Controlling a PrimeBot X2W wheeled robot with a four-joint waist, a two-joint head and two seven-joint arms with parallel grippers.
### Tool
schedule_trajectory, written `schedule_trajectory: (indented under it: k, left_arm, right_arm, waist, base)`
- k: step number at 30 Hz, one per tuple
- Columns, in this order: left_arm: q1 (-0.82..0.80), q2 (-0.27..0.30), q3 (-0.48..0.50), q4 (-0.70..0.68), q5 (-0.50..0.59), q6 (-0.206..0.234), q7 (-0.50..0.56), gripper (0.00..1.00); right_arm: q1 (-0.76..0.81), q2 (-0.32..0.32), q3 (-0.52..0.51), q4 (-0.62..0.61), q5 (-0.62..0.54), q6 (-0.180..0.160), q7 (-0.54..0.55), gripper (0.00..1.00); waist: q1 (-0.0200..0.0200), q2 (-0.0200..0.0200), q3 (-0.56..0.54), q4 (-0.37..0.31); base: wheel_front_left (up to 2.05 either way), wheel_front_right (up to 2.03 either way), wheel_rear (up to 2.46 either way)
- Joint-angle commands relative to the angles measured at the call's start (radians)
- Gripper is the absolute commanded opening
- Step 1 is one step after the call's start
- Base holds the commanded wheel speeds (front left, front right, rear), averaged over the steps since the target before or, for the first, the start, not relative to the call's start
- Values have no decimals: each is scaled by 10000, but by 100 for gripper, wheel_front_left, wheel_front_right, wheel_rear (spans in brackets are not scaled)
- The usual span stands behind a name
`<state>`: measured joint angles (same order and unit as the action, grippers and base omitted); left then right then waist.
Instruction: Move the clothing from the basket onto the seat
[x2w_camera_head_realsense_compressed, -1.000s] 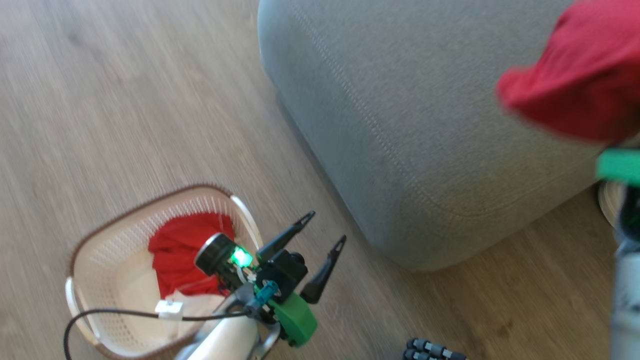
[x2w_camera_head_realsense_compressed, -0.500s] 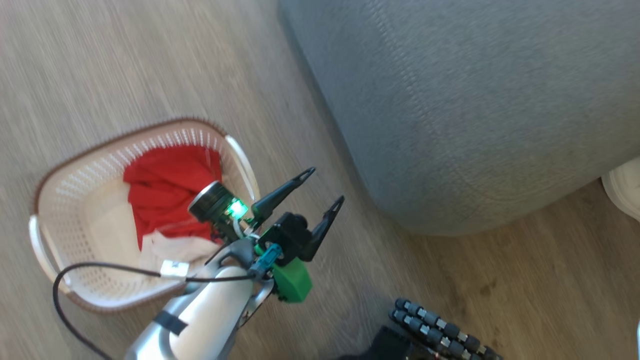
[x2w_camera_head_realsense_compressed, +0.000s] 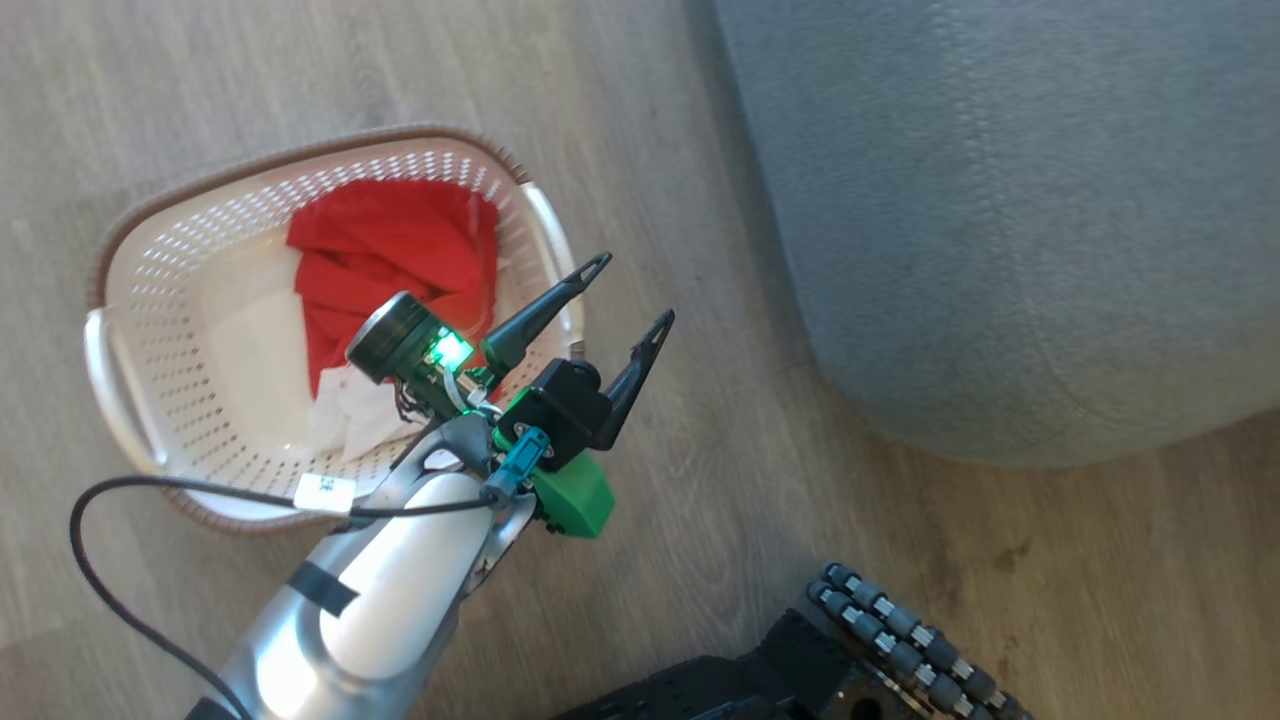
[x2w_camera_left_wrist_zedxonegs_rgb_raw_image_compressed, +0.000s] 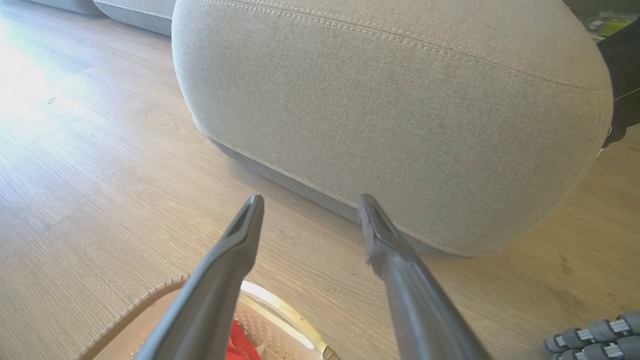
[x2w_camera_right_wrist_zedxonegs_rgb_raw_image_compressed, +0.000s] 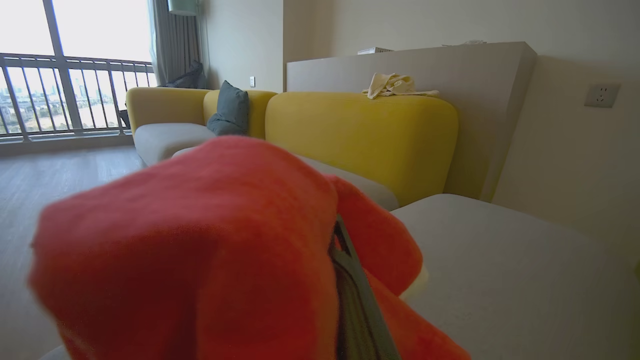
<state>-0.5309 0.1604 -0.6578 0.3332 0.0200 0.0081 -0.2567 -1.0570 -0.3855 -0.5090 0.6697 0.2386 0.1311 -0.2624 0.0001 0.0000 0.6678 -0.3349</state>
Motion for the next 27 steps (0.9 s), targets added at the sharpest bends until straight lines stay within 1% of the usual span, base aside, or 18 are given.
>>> schedule_trajectory:
  k: [1,4,7,8,12,15,20,22,25,26,27]
  left_arm:
    - [-102,-66,82,-355,-58,147,-51,100]
    - [-146,-100,15,-419,-84,242,-51,100]
    - [-188,-124,-25,-482,-133,310,-51,100]
    - [-188,-124,-25,-482,-133,310,-51,100]
    - [-191,-226,71,-570,-319,400,-51,100]
    - [-213,-225,76,-606,-308,402,-51,100]
    - [-236,-303,104,-590,-358,448,-51,100]
    - [-221,-354,131,-582,-398,443,-51,100]
    - [-233,-435,91,-576,-388,407,-51,100]
    - [-240,-459,95,-587,-394,400,-51,100]
    - [-252,-477,104,-596,-399,393,-51,100]
  right_arm:
    - [-374,-543,-282,333,-69,-4,6,0]
    - [-618,-691,-390,1291,-221,-4,6,0]
    - [-787,-832,-279,1995,-474,-4,6,0]
    - [-787,-832,-279,1995,-474,-4,6,0]
    - [-991,-894,-91,2823,-676,-4,6,0]
    - [-1161,-897,29,3102,-762,-4,6,0]
    - [-1271,-756,516,3398,-778,-4,6,0]
    - [-1189,-680,965,3684,-888,-4,6,0]
    - [-1179,-704,1281,4193,-808,-4,6,0]
    - [-1177,-795,1423,4233,-893,-4,6,16]
    - [-1151,-908,1493,4173,-1017,-4,6,100]
  waist:
    - [-1,0,142,287]
    - [-1,0,249,477]
    - [-1,0,328,643]
    - [-1,0,328,643]
    - [-1,0,411,813]
    - [-1,0,487,889]
    - [-1,0,595,985]
    - [-1,0,591,1013]
    - [-1,0,559,1059]
    - [-1,0,552,1073]
    - [-1,0,552,1086]
  base:
    - [0,0,0]
    - [0,0,0]
    - [0,0,0]
    - [0,0,0]
    - [0,0,0]
    - [0,0,0]
    - [0,0,0]
    - [0,0,0]
    - [0,0,0]
    - [0,0,0]
    - [0,0,0]
